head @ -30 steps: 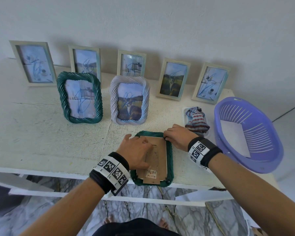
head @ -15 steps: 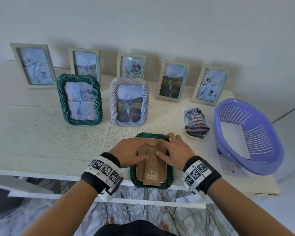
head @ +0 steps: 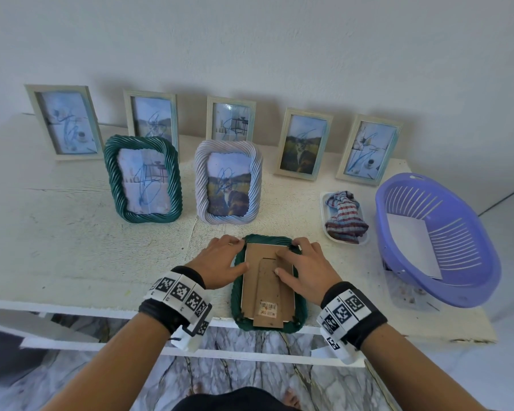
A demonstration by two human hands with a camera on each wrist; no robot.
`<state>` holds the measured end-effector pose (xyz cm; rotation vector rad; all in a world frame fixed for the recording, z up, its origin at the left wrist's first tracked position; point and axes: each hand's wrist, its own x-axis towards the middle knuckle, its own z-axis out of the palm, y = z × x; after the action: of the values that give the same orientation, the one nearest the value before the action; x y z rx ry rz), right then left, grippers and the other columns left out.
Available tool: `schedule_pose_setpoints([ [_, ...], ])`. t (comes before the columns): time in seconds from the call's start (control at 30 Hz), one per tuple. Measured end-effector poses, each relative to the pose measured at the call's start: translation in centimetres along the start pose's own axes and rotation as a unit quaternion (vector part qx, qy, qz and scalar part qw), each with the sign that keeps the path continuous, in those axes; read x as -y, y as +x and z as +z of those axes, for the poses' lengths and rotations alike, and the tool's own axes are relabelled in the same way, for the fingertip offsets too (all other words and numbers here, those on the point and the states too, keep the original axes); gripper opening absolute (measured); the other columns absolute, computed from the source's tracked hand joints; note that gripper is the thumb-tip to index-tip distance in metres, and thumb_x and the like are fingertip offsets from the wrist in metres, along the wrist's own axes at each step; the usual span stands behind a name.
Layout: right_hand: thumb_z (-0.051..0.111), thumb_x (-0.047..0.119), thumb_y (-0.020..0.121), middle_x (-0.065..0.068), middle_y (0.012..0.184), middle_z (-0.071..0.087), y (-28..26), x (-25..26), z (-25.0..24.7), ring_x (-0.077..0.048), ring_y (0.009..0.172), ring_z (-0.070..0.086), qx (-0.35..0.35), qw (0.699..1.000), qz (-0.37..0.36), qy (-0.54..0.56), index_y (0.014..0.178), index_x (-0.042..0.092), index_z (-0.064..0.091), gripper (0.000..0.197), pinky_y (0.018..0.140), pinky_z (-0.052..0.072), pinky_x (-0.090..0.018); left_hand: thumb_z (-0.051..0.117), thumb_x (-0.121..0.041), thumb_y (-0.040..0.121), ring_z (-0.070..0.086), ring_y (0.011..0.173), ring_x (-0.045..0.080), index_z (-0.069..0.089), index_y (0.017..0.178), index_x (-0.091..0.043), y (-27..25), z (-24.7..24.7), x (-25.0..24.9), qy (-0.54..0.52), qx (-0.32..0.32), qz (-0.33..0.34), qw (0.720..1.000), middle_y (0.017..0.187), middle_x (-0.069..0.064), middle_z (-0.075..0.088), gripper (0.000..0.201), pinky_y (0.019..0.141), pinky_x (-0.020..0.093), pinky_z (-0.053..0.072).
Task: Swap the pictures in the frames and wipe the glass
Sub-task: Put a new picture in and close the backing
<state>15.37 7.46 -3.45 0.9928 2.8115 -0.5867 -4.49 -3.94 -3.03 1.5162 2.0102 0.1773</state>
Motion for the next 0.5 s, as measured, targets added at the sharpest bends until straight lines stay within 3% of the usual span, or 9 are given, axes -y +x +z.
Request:
schedule_pose_setpoints([
  [0.17,0.049,0.046,0.095,-0.008,0.136,0.032,0.0,0.1,-0.1,-0.029,0.119,0.031,0.003,1.0,0.004,0.0,0.136,0.026,0.048,0.045,0.098,0.037,-0.035,0.046,-0.058,0.09,0.028,0.139,0.024,0.035,0.148,-0.014,0.2,-0.5,0.3,-0.094,0.009,-0.031,0.995,0.149,0.006,0.033,0.073,0.115,0.042,0.025],
  [0.23,0.049,0.046,0.095,-0.008,0.136,0.032,0.1,0.1,-0.2,-0.029,0.12,0.031,0.008,1.0,0.004,-0.003,0.135,0.026,0.048,0.045,0.099,0.036,-0.035,0.052,-0.046,0.096,0.035,0.136,0.02,0.043,0.144,-0.013,0.2,-0.9,0.3,-0.164,-0.006,-0.039,0.986,0.145,0.006,0.039,0.058,0.111,0.029,0.028],
  [0.33,0.05,0.045,0.094,-0.009,0.136,0.033,0.2,0.2,-0.3,-0.029,0.12,0.032,0.011,1.0,0.003,0.0,0.135,0.026,0.049,0.045,0.099,0.036,-0.036,0.053,-0.023,0.099,0.045,0.118,0.01,0.053,0.134,-0.006,0.0,-1.4,0.0,-0.243,-0.025,-0.03,0.969,0.125,-0.001,0.05,0.039,0.085,-0.001,0.03],
  [0.37,0.05,0.045,0.094,-0.009,0.136,0.033,0.2,0.2,-0.3,-0.03,0.119,0.032,0.012,1.0,0.003,0.0,0.135,0.025,0.049,0.045,0.099,0.037,-0.036,0.052,-0.019,0.1,0.045,0.115,0.009,0.054,0.134,-0.004,0.1,-1.4,0.0,-0.25,-0.028,-0.028,0.967,0.122,-0.002,0.05,0.037,0.078,-0.004,0.029],
  [0.5,0.05,0.045,0.094,-0.009,0.136,0.033,0.1,0.2,-0.4,-0.03,0.119,0.032,0.015,1.0,0.004,-0.006,0.134,0.026,0.049,0.045,0.1,0.037,-0.036,0.051,-0.023,0.1,0.043,0.129,0.018,0.054,0.135,-0.006,0.1,-1.3,0.0,-0.241,-0.027,-0.031,0.97,0.137,0.009,0.048,0.04,0.098,0.017,0.027],
])
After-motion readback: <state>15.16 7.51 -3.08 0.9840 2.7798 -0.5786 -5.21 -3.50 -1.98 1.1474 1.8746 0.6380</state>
